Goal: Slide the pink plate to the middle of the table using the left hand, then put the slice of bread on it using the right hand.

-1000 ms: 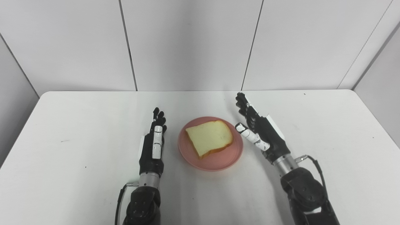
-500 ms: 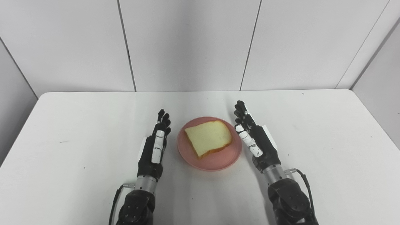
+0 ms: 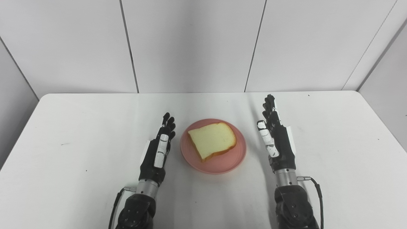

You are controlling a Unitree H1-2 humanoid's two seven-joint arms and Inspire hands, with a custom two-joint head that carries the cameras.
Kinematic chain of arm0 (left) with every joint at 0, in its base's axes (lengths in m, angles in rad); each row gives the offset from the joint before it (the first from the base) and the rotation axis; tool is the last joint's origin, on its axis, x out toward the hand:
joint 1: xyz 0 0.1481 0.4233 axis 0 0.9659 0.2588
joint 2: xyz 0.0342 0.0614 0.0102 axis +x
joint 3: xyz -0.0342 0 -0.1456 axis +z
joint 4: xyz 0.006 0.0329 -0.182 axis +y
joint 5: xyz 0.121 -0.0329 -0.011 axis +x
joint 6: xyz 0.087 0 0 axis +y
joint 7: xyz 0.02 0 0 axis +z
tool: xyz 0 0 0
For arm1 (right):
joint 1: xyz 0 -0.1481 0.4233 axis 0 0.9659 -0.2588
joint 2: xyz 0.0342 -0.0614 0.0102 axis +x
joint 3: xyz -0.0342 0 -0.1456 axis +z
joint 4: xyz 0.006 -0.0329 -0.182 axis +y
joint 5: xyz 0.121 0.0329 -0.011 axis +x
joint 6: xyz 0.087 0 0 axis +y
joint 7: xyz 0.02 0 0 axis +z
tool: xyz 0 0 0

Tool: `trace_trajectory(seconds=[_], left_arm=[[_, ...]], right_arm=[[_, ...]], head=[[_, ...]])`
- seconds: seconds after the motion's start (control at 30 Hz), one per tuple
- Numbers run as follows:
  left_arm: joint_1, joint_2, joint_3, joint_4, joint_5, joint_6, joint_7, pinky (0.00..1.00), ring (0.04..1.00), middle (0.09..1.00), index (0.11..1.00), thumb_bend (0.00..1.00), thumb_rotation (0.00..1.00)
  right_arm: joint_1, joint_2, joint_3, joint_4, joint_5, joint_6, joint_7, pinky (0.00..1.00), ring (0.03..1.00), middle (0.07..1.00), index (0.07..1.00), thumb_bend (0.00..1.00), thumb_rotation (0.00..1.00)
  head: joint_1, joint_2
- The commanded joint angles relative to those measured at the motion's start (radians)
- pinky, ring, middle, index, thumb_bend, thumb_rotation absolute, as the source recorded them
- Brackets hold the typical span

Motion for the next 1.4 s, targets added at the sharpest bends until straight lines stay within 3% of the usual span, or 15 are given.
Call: trace_trajectory(seconds=[0.0, 0.17, 0.5, 0.8, 1.1, 1.37], left_arm=[[0.017, 0.007, 0.007, 0.0, -0.012, -0.024, -0.006, 1.0, 1.0, 1.0, 1.0, 0.75, 1.0], [0.017, 0.0, 0.013, 0.003, -0.015, -0.027, 0.001, 1.0, 1.0, 1.0, 1.0, 0.73, 1.0], [0.024, -0.02, 0.017, -0.017, 0.02, -0.022, 0.061, 1.0, 1.0, 1.0, 1.0, 0.75, 1.0], [0.032, -0.028, 0.012, -0.037, 0.022, -0.035, 0.082, 1.0, 1.0, 1.0, 1.0, 0.75, 1.0], [0.056, -0.032, -0.001, -0.063, 0.028, -0.026, 0.087, 1.0, 1.0, 1.0, 1.0, 0.75, 1.0], [0.1, -0.015, -0.02, -0.126, 0.012, 0.043, 0.045, 1.0, 1.0, 1.0, 1.0, 0.71, 1.0]], right_arm=[[-0.015, 0.012, -0.003, -0.009, -0.001, -0.012, -0.021, 1.0, 1.0, 1.0, 1.0, 0.66, 0.88], [-0.01, 0.019, -0.005, 0.001, -0.001, -0.007, -0.027, 1.0, 1.0, 1.0, 1.0, 0.64, 0.89], [0.031, 0.009, 0.024, -0.019, 0.076, 0.112, 0.04, 1.0, 1.0, 1.0, 1.0, 0.67, 0.87], [0.074, 0.0, 0.035, -0.078, 0.125, 0.166, 0.08, 1.0, 1.0, 1.0, 1.0, 0.67, 0.84], [0.084, -0.012, 0.018, -0.089, 0.136, 0.13, 0.083, 1.0, 1.0, 1.0, 1.0, 0.68, 0.87], [0.078, -0.006, 0.012, -0.106, 0.136, 0.137, 0.076, 1.0, 1.0, 1.0, 1.0, 0.68, 0.87]], head=[[0.003, 0.002], [0.012, 0.005], [0.02, 0.01], [0.025, 0.014], [0.034, 0.016], [0.032, 0.029]])
